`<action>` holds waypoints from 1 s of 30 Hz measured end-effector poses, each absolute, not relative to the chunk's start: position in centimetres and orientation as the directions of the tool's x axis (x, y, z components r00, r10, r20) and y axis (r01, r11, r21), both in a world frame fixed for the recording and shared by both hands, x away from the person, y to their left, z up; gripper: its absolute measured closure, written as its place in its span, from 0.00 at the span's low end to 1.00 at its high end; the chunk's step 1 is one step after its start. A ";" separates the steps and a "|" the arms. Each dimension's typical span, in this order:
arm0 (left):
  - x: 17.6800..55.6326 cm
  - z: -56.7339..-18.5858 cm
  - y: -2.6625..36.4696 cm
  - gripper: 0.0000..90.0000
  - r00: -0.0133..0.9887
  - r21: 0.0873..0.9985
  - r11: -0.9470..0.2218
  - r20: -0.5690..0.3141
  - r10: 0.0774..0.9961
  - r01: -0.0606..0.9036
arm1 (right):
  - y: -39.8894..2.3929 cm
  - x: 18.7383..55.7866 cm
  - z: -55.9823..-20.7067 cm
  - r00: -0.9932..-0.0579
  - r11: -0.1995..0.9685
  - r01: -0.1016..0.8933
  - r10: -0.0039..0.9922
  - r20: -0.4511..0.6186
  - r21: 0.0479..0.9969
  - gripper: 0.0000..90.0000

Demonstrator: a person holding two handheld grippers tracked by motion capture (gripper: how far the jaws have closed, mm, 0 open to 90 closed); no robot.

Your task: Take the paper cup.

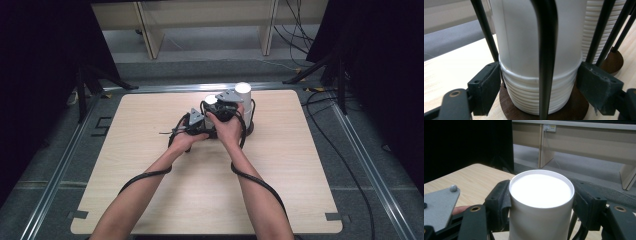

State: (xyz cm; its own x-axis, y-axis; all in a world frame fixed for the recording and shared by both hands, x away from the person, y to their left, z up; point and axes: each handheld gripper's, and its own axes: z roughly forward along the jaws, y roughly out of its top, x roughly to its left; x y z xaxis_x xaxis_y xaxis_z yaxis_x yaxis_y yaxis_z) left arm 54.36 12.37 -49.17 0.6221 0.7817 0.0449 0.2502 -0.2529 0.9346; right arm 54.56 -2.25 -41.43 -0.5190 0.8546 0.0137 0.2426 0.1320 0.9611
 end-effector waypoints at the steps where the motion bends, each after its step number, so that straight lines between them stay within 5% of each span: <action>1: 54.5 -49.2 12.3 0.21 0.625 0.937 -0.249 0.043 0.779 0.246 | -2.3 54.6 -41.4 -0.517 0.135 0.235 0.856 0.006 0.963 0.39; 30: 54.5 -49.1 12.4 0.23 0.636 0.915 -0.308 0.077 0.768 0.261 | -2.9 54.3 -39.0 -0.537 0.069 0.220 0.841 0.062 0.973 0.40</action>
